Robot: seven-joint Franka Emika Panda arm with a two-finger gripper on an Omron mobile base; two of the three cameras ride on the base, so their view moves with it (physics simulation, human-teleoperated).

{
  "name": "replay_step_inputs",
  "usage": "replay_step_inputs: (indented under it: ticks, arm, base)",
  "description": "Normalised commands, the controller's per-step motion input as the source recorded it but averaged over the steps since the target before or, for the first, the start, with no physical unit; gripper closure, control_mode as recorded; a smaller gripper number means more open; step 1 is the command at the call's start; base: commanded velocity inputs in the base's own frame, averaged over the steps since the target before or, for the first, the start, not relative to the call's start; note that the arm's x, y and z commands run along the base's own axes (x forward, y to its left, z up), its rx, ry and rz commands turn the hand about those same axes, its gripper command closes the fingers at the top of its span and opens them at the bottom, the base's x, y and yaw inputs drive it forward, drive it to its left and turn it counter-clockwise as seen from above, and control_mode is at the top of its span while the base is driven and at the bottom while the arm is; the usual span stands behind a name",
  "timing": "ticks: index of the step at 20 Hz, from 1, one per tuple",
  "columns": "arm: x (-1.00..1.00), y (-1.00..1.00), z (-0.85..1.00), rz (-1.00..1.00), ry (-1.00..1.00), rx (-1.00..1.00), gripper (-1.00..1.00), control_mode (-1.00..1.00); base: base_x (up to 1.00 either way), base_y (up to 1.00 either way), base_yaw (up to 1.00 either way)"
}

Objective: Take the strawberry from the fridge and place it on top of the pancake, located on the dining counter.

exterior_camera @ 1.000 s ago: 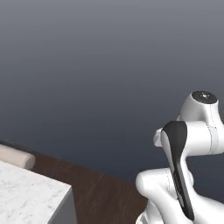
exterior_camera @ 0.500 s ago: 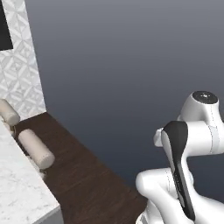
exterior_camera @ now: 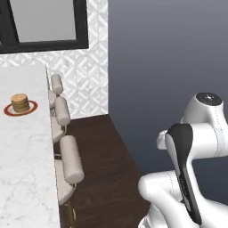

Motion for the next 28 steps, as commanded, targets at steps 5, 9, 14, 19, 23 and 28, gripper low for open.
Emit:
replay_step_inputs:
  ticks: [5, 9, 14, 19, 23, 28]
  arm:
    - [0.00, 0.00, 0.00, 0.00, 0.00, 0.00, 1.00, 1.00]
    - [0.00, 0.00, 0.00, 0.00, 0.00, 0.00, 1.00, 1.00]
    - [0.00, 0.00, 0.00, 0.00, 0.00, 0.00, 1.00, 1.00]
    - [0.00, 0.00, 0.00, 0.00, 0.00, 0.00, 1.00, 1.00]
    - [0.00, 0.00, 0.00, 0.00, 0.00, 0.00, 1.00, 1.00]
    - [0.00, 0.00, 0.00, 0.00, 0.00, 0.00, 1.00, 1.00]
  base:
    - [1.00, -0.44, 0.58]
    - [1.00, -0.52, 0.67]
    - [0.70, -0.77, 0.71]
    - [0.21, -1.00, 0.63]
    - [0.21, -1.00, 0.55]
    - [0.72, -0.90, 0.54]
